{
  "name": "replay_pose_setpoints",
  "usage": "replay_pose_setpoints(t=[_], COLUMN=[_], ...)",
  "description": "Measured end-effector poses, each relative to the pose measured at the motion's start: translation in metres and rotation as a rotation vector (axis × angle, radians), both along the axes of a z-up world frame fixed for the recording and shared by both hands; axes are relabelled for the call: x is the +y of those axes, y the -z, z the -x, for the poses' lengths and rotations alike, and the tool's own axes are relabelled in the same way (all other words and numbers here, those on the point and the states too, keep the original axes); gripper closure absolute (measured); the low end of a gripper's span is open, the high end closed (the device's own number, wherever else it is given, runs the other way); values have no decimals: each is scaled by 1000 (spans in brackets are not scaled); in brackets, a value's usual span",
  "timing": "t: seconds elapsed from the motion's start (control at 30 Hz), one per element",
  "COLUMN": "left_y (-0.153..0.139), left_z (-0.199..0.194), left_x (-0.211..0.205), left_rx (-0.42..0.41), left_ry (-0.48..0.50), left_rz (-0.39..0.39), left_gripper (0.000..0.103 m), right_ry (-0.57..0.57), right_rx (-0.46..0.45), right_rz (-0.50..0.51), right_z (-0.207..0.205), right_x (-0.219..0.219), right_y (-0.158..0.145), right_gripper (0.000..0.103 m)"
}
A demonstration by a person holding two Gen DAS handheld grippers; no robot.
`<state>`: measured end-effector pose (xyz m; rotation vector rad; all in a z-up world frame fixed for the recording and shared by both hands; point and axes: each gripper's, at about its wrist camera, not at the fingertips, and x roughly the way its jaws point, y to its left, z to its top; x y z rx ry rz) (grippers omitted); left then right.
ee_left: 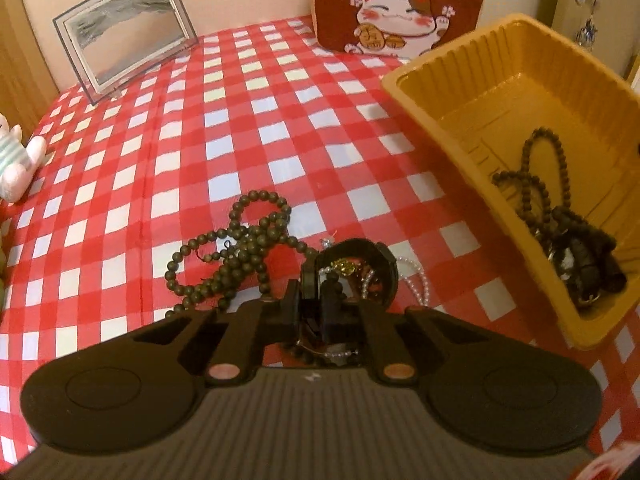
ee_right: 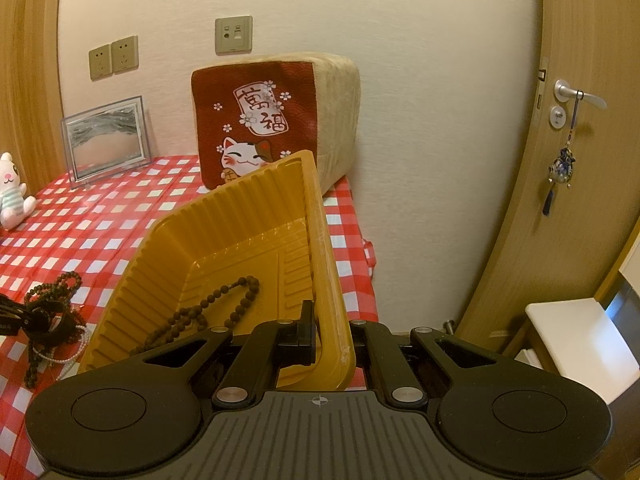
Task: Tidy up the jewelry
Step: 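Carry the black watch with the left tool and release it into the tray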
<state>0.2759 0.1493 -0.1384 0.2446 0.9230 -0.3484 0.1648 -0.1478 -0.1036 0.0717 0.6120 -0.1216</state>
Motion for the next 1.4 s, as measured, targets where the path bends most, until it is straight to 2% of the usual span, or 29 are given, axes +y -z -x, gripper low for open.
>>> replay_pose_setpoints(t=[0.4,0.67,1.0,1.27,1.4], left_y=[-35,-52,-44,-22,-22], left_z=[13,15,6,-4,-6], left_x=[4,-25,-89,-110,-108], left_rx=[-6,-22,14,96,123], left_ry=[-25,25,82,21,-17], left_rz=[120,200,257,275,316], left_gripper=[95,95,95,95,89], right_ry=[-9,-12,-29,-32,-29], right_rx=[-6,-8,-12,-13,-9], right_rz=[5,6,16,18,17], right_z=[1,1,-2,-4,-5], right_x=[2,4,8,9,9], right_y=[-1,-2,-3,-3,-2], right_gripper=[98,98,98,98,98])
